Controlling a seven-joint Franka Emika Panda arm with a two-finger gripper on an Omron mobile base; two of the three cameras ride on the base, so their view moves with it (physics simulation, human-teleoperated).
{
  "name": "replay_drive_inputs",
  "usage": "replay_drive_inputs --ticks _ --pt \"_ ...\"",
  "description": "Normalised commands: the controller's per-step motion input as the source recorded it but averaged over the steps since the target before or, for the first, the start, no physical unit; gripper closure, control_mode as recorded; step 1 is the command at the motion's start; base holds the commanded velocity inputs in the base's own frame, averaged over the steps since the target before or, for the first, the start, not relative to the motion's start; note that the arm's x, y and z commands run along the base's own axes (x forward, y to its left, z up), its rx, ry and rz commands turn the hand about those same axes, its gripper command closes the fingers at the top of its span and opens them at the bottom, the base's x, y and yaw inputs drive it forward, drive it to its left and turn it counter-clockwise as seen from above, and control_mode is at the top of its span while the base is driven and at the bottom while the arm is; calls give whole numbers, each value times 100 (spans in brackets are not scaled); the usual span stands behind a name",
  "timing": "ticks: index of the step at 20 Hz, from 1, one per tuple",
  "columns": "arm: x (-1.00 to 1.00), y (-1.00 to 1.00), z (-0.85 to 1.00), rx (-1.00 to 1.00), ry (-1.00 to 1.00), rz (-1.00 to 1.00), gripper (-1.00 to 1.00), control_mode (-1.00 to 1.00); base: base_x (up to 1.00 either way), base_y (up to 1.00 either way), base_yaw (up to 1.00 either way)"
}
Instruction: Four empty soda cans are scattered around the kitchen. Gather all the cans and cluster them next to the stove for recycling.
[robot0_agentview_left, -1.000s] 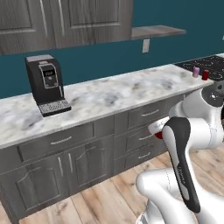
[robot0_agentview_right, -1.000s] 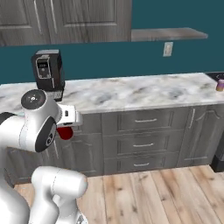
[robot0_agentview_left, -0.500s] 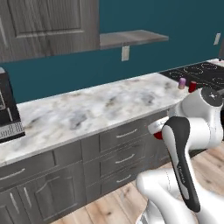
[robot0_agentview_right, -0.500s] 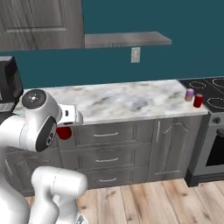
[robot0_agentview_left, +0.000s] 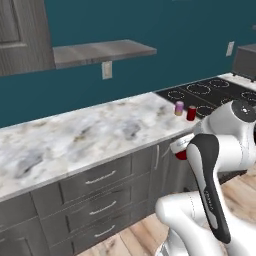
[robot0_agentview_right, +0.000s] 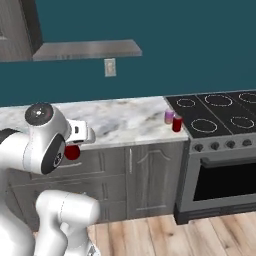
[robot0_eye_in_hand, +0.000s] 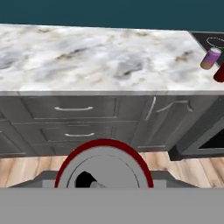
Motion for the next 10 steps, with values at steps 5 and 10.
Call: replay_drive_inputs --ticks 5,10 --pt "0 0 0 0 0 0 100 100 93 -81 0" --pt "0 0 0 0 0 0 100 100 95 -61 0"
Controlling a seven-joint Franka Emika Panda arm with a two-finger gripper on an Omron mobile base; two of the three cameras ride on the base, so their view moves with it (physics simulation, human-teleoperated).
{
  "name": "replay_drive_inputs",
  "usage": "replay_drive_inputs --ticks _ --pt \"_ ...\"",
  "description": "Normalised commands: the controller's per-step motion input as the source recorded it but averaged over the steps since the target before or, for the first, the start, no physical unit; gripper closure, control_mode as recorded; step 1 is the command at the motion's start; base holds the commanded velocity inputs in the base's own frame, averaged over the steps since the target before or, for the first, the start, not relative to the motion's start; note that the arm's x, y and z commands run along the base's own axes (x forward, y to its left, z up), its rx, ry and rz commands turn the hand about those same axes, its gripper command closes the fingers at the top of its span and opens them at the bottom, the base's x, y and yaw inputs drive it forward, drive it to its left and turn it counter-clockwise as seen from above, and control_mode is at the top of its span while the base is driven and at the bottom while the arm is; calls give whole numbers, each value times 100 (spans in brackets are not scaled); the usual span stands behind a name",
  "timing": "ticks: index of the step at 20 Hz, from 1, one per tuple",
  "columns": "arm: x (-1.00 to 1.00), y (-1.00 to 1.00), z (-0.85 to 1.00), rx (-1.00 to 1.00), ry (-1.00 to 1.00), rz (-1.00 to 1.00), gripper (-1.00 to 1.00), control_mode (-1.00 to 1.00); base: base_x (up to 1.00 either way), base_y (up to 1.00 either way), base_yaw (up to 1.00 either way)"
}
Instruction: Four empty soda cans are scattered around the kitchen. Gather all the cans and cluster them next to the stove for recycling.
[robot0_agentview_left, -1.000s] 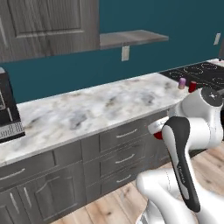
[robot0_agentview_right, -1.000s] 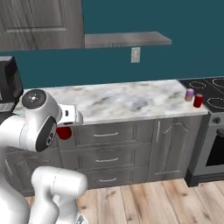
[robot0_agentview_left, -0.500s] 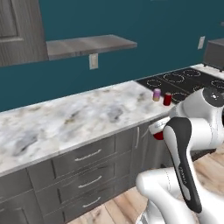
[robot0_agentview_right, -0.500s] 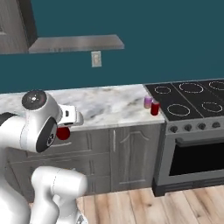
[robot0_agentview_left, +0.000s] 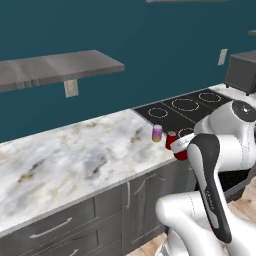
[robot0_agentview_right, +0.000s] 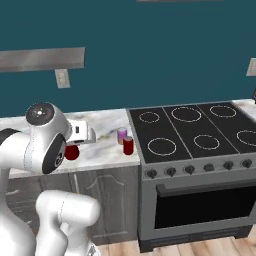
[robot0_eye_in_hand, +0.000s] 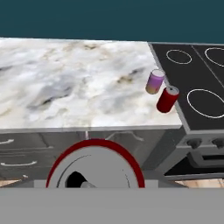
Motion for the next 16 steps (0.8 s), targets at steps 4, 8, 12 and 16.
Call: replay_drive_inputs --ticks 4,8,12,16 --pt "0 0 0 0 0 0 100 100 85 -17 2" --pt "21 2 -10 0 -2 0 100 -100 32 0 2" --pt "51 7 -24 0 -2 0 100 -100 0 0 0" --pt "26 0 -27 -5 3 1 100 -100 0 0 0"
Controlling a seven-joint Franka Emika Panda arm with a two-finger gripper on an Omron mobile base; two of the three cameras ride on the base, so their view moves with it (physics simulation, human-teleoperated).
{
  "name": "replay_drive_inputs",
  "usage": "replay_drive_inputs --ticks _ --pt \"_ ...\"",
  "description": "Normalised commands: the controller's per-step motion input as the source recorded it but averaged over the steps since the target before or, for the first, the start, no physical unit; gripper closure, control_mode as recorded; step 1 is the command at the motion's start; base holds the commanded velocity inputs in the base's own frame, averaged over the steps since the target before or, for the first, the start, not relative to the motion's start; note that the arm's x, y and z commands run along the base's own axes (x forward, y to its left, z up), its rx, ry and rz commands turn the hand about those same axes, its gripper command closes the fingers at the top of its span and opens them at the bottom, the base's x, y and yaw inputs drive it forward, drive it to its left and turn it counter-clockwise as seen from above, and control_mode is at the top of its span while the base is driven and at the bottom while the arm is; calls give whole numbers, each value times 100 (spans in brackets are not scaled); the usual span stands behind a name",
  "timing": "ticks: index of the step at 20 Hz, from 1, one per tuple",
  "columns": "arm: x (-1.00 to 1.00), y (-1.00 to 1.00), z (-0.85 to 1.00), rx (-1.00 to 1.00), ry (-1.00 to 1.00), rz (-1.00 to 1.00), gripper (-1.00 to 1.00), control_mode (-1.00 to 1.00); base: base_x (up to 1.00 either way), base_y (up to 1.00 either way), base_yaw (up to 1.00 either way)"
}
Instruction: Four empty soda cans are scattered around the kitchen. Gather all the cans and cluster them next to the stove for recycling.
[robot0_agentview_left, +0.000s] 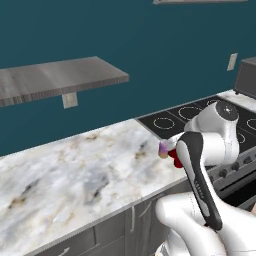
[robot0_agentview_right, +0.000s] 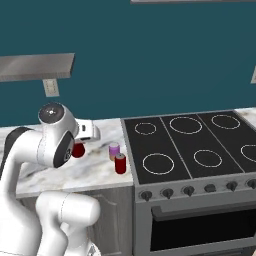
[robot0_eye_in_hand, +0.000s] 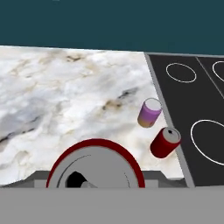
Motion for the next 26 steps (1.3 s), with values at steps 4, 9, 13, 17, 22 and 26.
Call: replay_drive_inputs --ticks 4,9,13,17,22,26 --pt "43 0 -41 -9 11 6 100 -100 0 0 0" --pt "57 -19 -51 -2 9 6 100 -100 0 0 0" --pt "60 -8 -50 0 1 5 100 -100 0 0 0" --pt "60 1 -52 0 0 2 100 -100 0 0 0" --pt "29 0 -40 -4 0 2 100 -100 0 0 0" --pt "2 0 -6 0 0 0 100 -100 0 0 0"
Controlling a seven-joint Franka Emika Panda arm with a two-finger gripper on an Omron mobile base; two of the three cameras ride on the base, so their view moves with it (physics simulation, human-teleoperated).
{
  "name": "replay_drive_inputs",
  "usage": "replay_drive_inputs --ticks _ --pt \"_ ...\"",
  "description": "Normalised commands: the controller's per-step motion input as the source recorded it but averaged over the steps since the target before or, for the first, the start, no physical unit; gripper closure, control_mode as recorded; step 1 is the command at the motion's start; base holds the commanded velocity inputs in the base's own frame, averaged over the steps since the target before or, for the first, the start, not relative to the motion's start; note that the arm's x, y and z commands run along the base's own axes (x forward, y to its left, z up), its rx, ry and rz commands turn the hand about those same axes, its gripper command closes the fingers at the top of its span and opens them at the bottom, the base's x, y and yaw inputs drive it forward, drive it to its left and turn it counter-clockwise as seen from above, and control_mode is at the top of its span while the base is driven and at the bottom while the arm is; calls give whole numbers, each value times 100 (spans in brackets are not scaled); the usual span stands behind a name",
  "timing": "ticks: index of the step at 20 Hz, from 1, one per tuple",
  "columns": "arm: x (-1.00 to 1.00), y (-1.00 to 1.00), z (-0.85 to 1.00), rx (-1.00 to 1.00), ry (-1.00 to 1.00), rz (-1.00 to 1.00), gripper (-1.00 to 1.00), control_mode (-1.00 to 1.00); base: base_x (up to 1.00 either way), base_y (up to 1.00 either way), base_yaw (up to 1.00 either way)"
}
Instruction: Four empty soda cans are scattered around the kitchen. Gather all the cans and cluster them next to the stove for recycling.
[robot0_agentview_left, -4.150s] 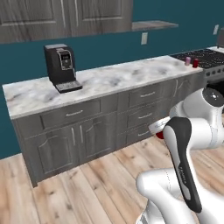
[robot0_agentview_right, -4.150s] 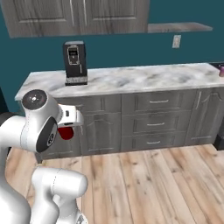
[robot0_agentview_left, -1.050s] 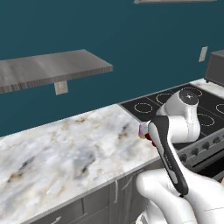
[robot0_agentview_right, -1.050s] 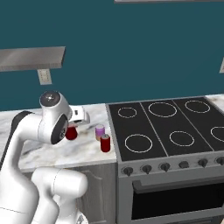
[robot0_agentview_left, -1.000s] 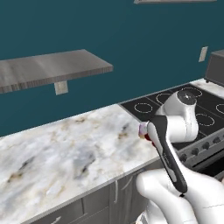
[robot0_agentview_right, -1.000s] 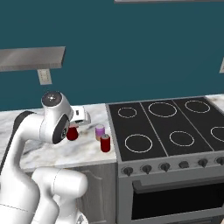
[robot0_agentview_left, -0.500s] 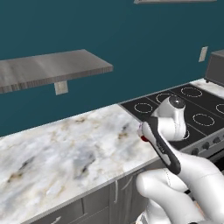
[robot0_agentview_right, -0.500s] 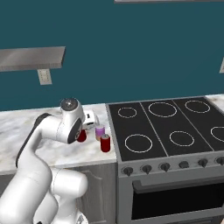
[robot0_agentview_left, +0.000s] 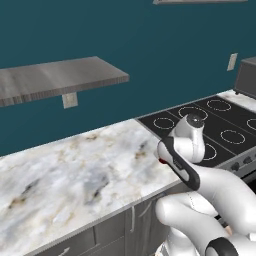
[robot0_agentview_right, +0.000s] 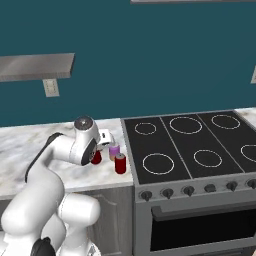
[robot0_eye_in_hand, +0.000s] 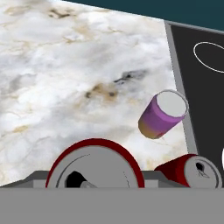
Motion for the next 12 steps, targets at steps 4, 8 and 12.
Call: replay_drive_inputs --ticks 4,8,12 --pt "5 -6 -26 0 0 0 100 -100 0 0 0" --pt "0 -6 -23 0 0 0 100 -100 0 0 0" --pt "1 0 -7 0 1 0 100 -100 0 0 0"
